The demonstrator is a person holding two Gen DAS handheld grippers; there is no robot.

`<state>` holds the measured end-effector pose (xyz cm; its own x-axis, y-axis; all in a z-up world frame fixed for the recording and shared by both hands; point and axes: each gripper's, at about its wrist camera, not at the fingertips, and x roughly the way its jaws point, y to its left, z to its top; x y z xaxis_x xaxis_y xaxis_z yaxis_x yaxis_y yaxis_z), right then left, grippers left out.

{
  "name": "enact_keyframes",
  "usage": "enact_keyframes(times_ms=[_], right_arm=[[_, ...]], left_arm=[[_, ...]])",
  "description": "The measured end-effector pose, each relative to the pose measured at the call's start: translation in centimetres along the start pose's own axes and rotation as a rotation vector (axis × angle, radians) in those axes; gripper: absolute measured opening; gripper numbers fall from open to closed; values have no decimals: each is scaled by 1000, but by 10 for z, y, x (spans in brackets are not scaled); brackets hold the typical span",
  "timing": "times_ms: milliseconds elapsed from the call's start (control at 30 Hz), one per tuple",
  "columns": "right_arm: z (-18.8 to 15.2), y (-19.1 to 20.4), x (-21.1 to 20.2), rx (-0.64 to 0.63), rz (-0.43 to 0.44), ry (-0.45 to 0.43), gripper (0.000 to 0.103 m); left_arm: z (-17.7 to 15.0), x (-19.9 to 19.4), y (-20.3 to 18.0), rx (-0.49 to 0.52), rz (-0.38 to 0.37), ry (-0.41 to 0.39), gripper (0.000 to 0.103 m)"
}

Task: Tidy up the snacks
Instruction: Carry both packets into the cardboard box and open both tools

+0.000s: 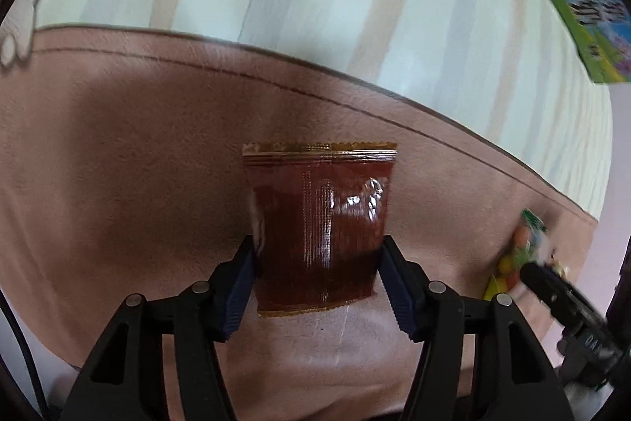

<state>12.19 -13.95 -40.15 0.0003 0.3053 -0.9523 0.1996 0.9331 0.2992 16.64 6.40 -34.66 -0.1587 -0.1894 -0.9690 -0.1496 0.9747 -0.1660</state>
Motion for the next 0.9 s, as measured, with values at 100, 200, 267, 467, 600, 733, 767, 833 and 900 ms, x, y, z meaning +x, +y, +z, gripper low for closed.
enact_keyframes(times_ms=[100,200,267,467,600,733,767,833,900], right_arm=[[4,-2,15,38,-8,31,82],[4,0,23,62,-24,9,84],[5,0,26,74,-30,0,84],[2,6,35,52,-75,-8,73],[-3,10,35,37,-83,-16,59],[-9,6,22,43,-40,-32,52],[-10,7,19,39,-25,-38,52],[-11,7,10,43,-2,-50,52],[-11,7,0,44,26,-59,52]], left_arm=[[6,5,-6,0,18,9,66],[9,2,-11,-1,12,-3,66],[10,0,-11,-8,12,-12,65],[3,-6,-7,-11,42,-42,53],[-5,-9,-15,-1,52,-52,53],[-14,-21,-28,6,23,-65,53],[-17,-27,-31,11,13,-70,53],[-21,-34,-42,13,-9,-68,53],[-23,-43,-48,19,-36,-72,53]])
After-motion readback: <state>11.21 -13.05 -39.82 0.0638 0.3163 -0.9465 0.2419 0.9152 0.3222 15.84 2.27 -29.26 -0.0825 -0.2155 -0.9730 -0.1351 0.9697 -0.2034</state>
